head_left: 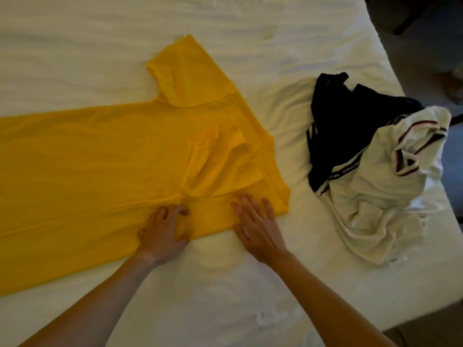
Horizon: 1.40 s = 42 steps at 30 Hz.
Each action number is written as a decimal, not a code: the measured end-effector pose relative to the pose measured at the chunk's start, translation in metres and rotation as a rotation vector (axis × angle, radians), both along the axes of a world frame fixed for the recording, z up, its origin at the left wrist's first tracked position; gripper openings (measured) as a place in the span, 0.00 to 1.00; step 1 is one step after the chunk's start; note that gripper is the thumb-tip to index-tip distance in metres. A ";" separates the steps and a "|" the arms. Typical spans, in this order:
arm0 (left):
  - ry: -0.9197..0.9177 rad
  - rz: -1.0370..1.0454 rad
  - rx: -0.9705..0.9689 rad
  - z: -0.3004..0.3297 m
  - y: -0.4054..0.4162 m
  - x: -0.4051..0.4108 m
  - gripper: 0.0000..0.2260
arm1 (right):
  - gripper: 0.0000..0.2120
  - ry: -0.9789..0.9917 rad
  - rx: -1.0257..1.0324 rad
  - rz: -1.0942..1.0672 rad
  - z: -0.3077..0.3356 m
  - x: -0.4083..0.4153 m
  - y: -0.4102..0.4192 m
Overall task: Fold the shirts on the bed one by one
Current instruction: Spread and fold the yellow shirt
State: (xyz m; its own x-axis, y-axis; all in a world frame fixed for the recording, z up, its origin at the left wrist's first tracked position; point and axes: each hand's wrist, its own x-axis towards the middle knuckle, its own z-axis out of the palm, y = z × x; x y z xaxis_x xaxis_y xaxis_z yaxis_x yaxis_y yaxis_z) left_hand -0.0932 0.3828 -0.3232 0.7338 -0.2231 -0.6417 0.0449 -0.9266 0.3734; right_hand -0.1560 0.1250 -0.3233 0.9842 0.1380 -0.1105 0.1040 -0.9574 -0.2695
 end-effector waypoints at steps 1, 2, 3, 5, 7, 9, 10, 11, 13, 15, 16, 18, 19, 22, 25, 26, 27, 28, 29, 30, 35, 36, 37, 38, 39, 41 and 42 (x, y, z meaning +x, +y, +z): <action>0.009 0.002 0.003 0.000 -0.001 0.001 0.24 | 0.29 0.090 -0.036 -0.090 -0.008 -0.012 -0.009; 0.017 0.008 0.002 -0.001 -0.001 0.001 0.24 | 0.32 0.173 -0.081 -0.273 -0.013 -0.021 -0.017; 0.019 0.013 0.000 -0.001 -0.001 0.001 0.24 | 0.34 0.218 -0.121 -0.468 -0.015 -0.025 -0.022; 0.026 0.010 0.001 0.000 -0.001 0.002 0.23 | 0.39 0.211 -0.131 -0.636 -0.011 -0.024 -0.020; 0.045 0.023 0.011 0.003 -0.005 0.003 0.21 | 0.38 0.083 -0.059 -0.473 -0.006 -0.017 -0.007; 0.028 0.130 0.006 0.011 -0.014 0.008 0.15 | 0.34 0.004 0.001 -0.244 -0.008 -0.001 0.007; -0.021 0.231 -0.005 0.018 -0.021 0.014 0.13 | 0.33 -0.001 0.013 -0.177 -0.011 0.011 0.011; -0.115 0.333 -0.011 0.023 -0.029 0.022 0.13 | 0.33 0.018 0.013 -0.158 -0.014 0.022 0.013; -0.375 0.441 -0.031 0.029 -0.048 0.042 0.12 | 0.33 0.076 -0.017 -0.214 -0.023 0.039 0.015; -0.488 0.457 -0.087 0.030 -0.068 0.066 0.14 | 0.34 0.118 -0.079 -0.260 -0.029 0.044 0.015; -0.464 0.458 -0.100 0.027 -0.076 0.080 0.19 | 0.35 0.116 -0.096 -0.268 -0.031 0.044 0.015; -0.352 0.477 -0.103 0.023 -0.089 0.106 0.27 | 0.35 0.105 -0.096 -0.270 -0.035 0.043 0.015; -0.287 0.507 -0.105 0.020 -0.093 0.119 0.30 | 0.35 0.108 -0.093 -0.271 -0.036 0.043 0.015; -0.099 0.695 -0.153 0.017 -0.096 0.151 0.28 | 0.35 0.107 -0.089 -0.279 -0.038 0.043 0.015; 0.008 0.794 -0.334 0.025 -0.094 0.169 0.06 | 0.35 0.106 -0.087 -0.278 -0.037 0.044 0.017; 0.048 0.791 -0.417 0.029 -0.093 0.170 0.02 | 0.35 0.098 -0.080 -0.279 -0.037 0.044 0.017; 0.073 0.751 -0.508 0.031 -0.092 0.171 0.07 | 0.35 0.092 -0.077 -0.282 -0.036 0.044 0.017; 0.077 0.680 -0.603 0.035 -0.090 0.168 0.09 | 0.35 0.089 -0.077 -0.282 -0.035 0.044 0.017; 0.060 0.591 -0.688 0.040 -0.087 0.162 0.12 | 0.35 0.085 -0.077 -0.281 -0.034 0.044 0.017; 0.034 0.484 -0.751 0.045 -0.083 0.153 0.13 | 0.35 0.081 -0.070 -0.279 -0.033 0.044 0.018; -0.189 0.082 -0.701 0.036 -0.063 0.082 0.20 | 0.32 0.018 0.127 -0.283 -0.026 0.040 0.010; -0.252 0.004 -0.646 0.032 -0.058 0.070 0.19 | 0.30 -0.040 0.206 -0.309 -0.024 0.038 0.008; -0.325 -0.088 -0.580 0.028 -0.054 0.060 0.18 | 0.26 -0.117 0.267 -0.352 -0.021 0.035 0.005; -0.405 -0.188 -0.515 0.024 -0.051 0.053 0.19 | 0.22 -0.197 0.301 -0.414 -0.019 0.032 0.002; -0.486 -0.287 -0.457 0.020 -0.049 0.047 0.20 | 0.17 -0.250 0.329 -0.497 -0.015 0.031 0.000; -0.585 -0.435 -0.368 0.014 -0.049 0.039 0.24 | 0.12 -0.235 0.461 -0.689 -0.004 0.036 -0.003; -0.613 -0.471 -0.340 0.011 -0.049 0.036 0.25 | 0.12 -0.164 0.543 -0.788 0.001 0.043 -0.004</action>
State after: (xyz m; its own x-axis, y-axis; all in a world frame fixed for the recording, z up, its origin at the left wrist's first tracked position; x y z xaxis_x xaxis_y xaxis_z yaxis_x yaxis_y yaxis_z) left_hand -0.0571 0.3342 -0.3120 0.7121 -0.7021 -0.0033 -0.6195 -0.6305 0.4676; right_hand -0.1131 0.1213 -0.3218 0.8139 -0.5756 -0.0790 -0.4378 -0.5182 -0.7347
